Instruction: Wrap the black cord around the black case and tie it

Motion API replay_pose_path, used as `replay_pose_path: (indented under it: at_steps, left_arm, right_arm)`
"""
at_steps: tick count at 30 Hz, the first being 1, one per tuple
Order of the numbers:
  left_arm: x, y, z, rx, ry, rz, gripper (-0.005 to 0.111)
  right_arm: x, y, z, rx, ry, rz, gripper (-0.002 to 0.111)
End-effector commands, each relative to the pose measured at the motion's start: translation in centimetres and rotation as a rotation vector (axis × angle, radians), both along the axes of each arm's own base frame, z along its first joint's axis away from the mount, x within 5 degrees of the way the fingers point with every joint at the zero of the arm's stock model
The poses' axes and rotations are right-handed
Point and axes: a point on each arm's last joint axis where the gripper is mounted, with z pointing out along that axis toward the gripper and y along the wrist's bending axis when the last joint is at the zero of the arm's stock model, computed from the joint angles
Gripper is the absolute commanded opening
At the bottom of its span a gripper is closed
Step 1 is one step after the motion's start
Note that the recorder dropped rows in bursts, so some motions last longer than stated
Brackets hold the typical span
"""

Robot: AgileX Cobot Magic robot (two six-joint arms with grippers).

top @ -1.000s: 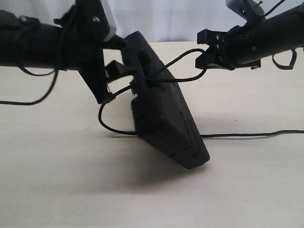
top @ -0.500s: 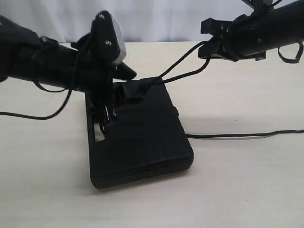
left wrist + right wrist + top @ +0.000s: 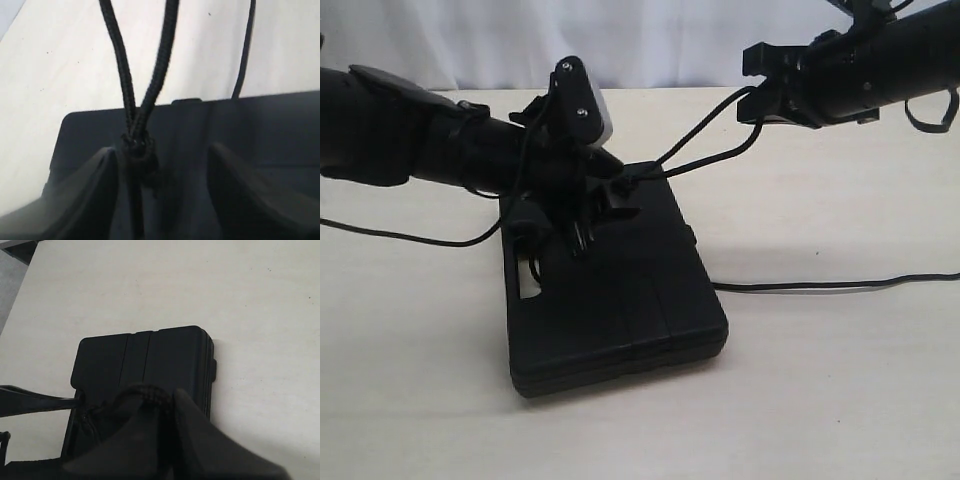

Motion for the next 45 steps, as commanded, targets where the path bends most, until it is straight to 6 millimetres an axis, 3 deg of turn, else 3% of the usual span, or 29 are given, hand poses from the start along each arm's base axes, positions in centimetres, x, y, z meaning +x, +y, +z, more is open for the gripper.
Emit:
replay_pose_path:
  at_steps: [1,2,5,8,10,12,13,19,27,29,34,37,39,43,45]
  left_arm:
    - [1.4,-1.1,-0.4,-0.06,0.014,-0.041,0.041]
    - [1.7,-1.0,-0.9,-0.039,0.018,-0.027,0.026]
    - [1.7,-1.0,-1.4,-0.032,0.029,-0.028,0.004]
    - [1.8,-0.9,-1.6,-0.022,0.028,-0.017,0.004]
    - [2.0,-0.8,-2.1,-0.005,0.033,0.001,0.004]
    - [2.1,-0.7,-2.2,0.002,0.031,0.009,0.008]
    - [2.1,-0.7,-2.2,0.002,0.031,0.009,0.018]
    - [2.2,-0.8,-2.1,-0.016,0.04,0.032,0.05]
    - [2.1,-1.2,-5.0,-0.024,0.128,-0.008,0.052]
    - [2.1,-1.3,-5.4,-0.023,0.139,-0.011,0.043]
    - [2.2,-1.2,-4.7,-0.034,0.124,0.006,0.002]
    - [2.2,-1.3,-3.4,-0.082,0.109,0.032,0.0]
    - [2.3,-1.3,-2.2,-0.099,0.08,0.038,0.0]
    - [2.2,-1.0,-0.6,-0.102,0.035,0.058,0.0]
    - [2.2,-1.0,-0.4,-0.105,0.028,0.058,0.0]
  right_arm:
    - [0.0,-0.2,0.5,-0.001,-0.024,-0.005,0.004]
    - [0.0,-0.2,0.5,-0.001,-0.024,-0.005,0.004]
    - [0.0,-0.2,0.5,-0.001,-0.024,-0.005,0.004]
    - [0.0,-0.2,0.5,-0.001,-0.024,-0.005,0.006]
    - [0.0,-0.2,0.5,0.003,-0.022,-0.005,0.013]
    - [0.0,-0.2,0.5,0.004,-0.021,-0.003,0.022]
    - [0.0,-0.2,0.5,0.004,-0.021,-0.003,0.026]
    - [0.0,-0.2,0.5,0.004,-0.021,-0.003,0.033]
    - [-0.1,-0.1,0.5,0.006,-0.015,0.003,0.033]
    - [-0.1,-0.1,0.5,0.006,-0.015,0.003,0.033]
    - [-0.1,-0.1,0.5,0.009,-0.008,-0.005,0.033]
    - [-0.1,-0.3,0.4,0.016,0.025,-0.039,0.037]
    - [-0.2,-1.1,0.6,0.005,0.051,-0.089,0.046]
    - [-0.8,-5.1,1.7,-0.034,0.083,-0.246,0.072]
    - [-1.4,-7.7,2.2,-0.063,0.095,-0.309,0.078]
